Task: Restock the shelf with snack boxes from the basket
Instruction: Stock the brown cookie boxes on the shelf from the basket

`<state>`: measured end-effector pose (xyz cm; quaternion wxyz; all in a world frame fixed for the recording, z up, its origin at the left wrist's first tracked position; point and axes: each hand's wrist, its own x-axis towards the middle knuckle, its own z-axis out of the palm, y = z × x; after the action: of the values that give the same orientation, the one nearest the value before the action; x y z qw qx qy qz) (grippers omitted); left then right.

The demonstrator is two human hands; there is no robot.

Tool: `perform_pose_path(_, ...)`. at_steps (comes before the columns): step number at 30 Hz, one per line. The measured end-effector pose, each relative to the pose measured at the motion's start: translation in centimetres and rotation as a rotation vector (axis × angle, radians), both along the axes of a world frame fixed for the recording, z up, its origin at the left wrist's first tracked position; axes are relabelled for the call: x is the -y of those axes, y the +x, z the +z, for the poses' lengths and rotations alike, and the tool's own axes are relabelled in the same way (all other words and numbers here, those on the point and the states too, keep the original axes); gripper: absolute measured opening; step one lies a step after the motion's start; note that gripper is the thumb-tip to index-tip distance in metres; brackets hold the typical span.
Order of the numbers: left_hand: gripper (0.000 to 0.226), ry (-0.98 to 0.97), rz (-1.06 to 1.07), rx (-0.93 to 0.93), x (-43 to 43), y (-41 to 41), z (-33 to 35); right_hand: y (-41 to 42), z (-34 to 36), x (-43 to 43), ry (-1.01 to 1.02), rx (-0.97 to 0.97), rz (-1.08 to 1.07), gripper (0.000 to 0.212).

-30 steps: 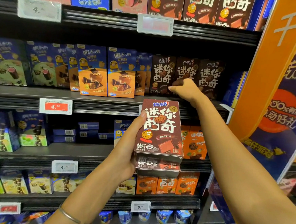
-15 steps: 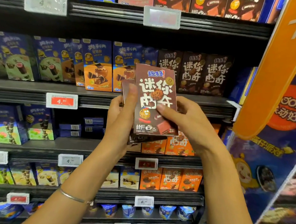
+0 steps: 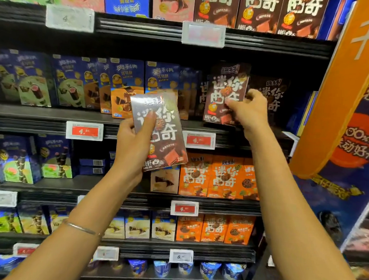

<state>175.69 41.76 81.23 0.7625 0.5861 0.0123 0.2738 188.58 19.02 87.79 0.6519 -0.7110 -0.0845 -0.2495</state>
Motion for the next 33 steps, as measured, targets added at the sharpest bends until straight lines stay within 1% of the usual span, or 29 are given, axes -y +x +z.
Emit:
perform_pose_path(2,0.045,0.003,-0.004,0.015,-0.2,-0.2,0.4,1.8,0.0,-0.5,-0.079,-0.054,-0.049,0.046)
perform_pose_path(4,0.044,0.019,-0.010,0.029,-0.3,-0.3,0.6,3.1,-0.1,-0.8,-0.146,-0.085,-0.114,0.047)
perform_pose_path(9,0.041,0.036,-0.014,0.026,-0.7,-0.4,0.7,4.8,-0.5,-1.6,-0.295,-0.061,-0.245,0.043)
perform_pose_path(13,0.042,0.037,-0.032,0.015,-0.7,-0.5,0.7,5.2,-0.6,-2.5,-0.358,-0.060,-0.310,0.044)
perform_pose_path(15,0.042,0.046,-0.040,0.017,-0.7,-0.5,0.6,5.4,-0.6,-2.8,-0.385,-0.065,-0.330,0.041)
perform_pose_path(18,0.044,0.060,-0.043,0.013,-0.5,-0.4,0.6,5.5,-0.6,-2.9,-0.397,-0.068,-0.331,0.033)
perform_pose_path(22,0.046,0.055,-0.065,0.013,-0.1,-0.3,0.5,5.3,-0.6,-3.0,-0.375,-0.066,-0.318,0.035)
perform_pose_path(26,0.046,0.064,-0.093,0.007,0.6,-0.3,0.5,4.2,-0.1,-2.6,-0.375,-0.087,-0.278,0.042)
perform_pose_path(28,0.045,0.085,-0.102,0.005,1.1,-0.2,0.7,2.5,0.1,-1.9,-0.329,-0.048,-0.296,0.053)
perform_pose_path(29,0.045,0.097,-0.109,0.005,1.4,-0.1,1.0,1.4,0.0,-1.4,-0.269,-0.011,-0.266,0.056)
perform_pose_path(30,0.045,0.104,-0.117,0.010,1.7,0.0,1.3,0.0,-0.1,-1.0,-0.195,0.023,-0.184,0.055)
perform_pose_path(32,0.041,0.114,-0.128,0.053,2.5,0.4,2.5,-3.1,-0.6,-0.4,-0.068,0.010,0.108,0.046)
perform_pose_path(33,0.037,0.129,-0.132,0.086,3.0,0.9,3.2,-4.5,-0.9,-0.1,-0.065,-0.017,0.238,0.044)
